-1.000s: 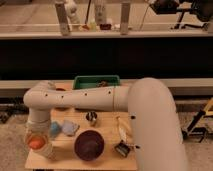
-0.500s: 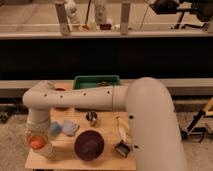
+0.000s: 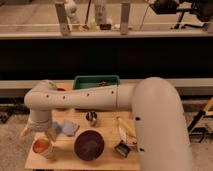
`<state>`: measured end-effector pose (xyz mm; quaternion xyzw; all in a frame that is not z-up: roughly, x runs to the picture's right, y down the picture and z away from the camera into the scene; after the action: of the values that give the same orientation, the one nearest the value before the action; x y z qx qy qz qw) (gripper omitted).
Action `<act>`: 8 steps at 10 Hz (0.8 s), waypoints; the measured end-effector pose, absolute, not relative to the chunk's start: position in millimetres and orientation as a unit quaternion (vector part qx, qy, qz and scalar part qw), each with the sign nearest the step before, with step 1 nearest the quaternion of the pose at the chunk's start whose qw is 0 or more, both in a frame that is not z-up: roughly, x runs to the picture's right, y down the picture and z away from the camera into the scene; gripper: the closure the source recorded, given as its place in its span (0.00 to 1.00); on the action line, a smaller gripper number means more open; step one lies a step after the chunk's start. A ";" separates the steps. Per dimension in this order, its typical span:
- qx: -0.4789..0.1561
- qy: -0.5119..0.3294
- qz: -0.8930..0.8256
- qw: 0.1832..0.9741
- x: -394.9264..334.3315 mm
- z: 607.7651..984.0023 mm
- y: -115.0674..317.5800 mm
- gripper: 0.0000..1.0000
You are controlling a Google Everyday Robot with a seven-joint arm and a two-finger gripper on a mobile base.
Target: Place apple in paper cup
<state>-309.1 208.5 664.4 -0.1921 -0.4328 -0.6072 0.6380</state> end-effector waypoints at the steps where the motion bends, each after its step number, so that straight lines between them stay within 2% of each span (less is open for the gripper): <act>1: -0.192 -0.432 -0.603 0.643 -308.3 664.2 206.4 0.20; 8: -0.191 -0.430 -0.597 0.650 -306.3 664.2 203.3 0.20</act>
<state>-306.3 203.3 664.2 -0.1914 -0.4297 -0.5966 0.6503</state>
